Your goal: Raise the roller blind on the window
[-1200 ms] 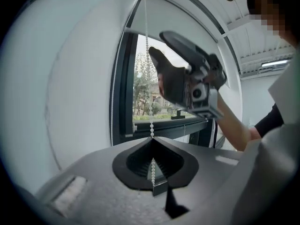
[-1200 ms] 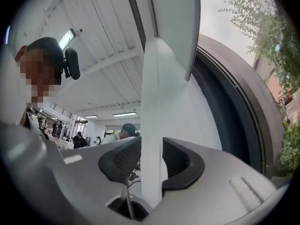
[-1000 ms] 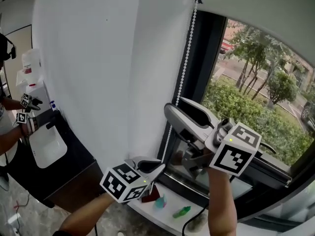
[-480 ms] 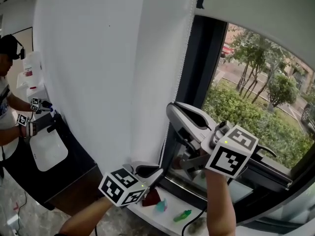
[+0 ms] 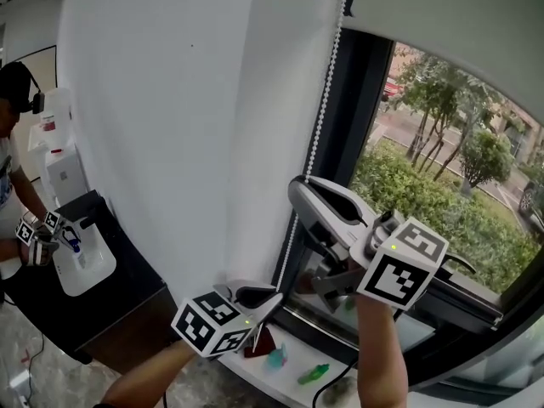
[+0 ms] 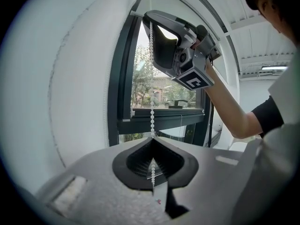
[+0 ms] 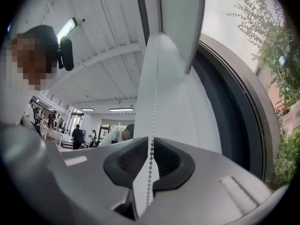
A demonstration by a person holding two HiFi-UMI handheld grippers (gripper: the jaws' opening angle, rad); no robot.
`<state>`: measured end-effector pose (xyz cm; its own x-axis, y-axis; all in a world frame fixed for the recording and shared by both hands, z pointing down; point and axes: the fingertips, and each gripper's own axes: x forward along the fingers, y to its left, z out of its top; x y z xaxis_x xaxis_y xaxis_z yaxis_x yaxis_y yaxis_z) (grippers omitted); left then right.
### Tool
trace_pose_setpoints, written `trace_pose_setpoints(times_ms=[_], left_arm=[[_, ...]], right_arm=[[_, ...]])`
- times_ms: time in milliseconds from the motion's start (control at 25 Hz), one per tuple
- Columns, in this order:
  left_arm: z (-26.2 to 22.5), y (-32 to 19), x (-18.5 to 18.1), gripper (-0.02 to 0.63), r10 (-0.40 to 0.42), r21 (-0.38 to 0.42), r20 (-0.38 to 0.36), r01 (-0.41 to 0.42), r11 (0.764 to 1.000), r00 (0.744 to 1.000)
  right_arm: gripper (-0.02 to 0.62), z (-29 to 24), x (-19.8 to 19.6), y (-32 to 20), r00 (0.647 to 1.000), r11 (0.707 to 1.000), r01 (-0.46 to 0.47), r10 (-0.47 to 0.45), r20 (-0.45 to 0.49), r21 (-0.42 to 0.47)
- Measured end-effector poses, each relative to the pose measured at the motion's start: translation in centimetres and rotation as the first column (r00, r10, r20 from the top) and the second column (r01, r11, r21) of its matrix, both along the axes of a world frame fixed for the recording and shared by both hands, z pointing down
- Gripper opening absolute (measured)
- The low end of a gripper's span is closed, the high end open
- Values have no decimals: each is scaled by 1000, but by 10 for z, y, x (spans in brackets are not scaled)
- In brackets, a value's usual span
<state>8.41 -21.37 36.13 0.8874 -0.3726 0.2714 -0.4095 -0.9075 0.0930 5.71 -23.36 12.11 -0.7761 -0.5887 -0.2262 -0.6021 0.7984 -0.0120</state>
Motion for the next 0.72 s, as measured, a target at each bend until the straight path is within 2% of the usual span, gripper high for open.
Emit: trace_pose_setpoints(times_ms=[80,160,240,320,400,440,480,600,720], left_arm=[[0,1,1,12,4,-4,-6,-4,1000,1000],[0,1,1,12,6,-2,-3,-6,1000,1000],[-1,0,-3,12,2,-3,-2,-2,1000,1000],[-1,0,-5,12,12,-33,-10,-12,999,1000],[-5,5,-4,12,42,-70,-20,-44,997,999],[-11,8,-3,14,49,-64,-31,-51,997,998],[-20,11,-3,14,47,-37,-52,-49,998,998],[-66,19,-8,102,51,55,-177,-42,998,983],[-116,21,-21,107,58,117,-278,-27,993,959]], right_arm=[[51,-1,0,1,1000,1000,3,-3,-5,7],[23,-2,-2,0,1000,1000,-7,7,-18,12],[21,-2,-4,1,1000,1000,0,0,-7,5],[20,-4,-4,3,1000,1000,14,-14,7,2],[18,-6,-4,7,1000,999,-6,6,-14,32],[18,-6,-5,9,999,999,-23,24,-30,49],[18,-5,-5,10,999,998,-33,35,-40,57],[18,9,-9,7,998,999,-35,37,-59,36],[18,31,-7,2,998,999,-36,36,-48,3]])
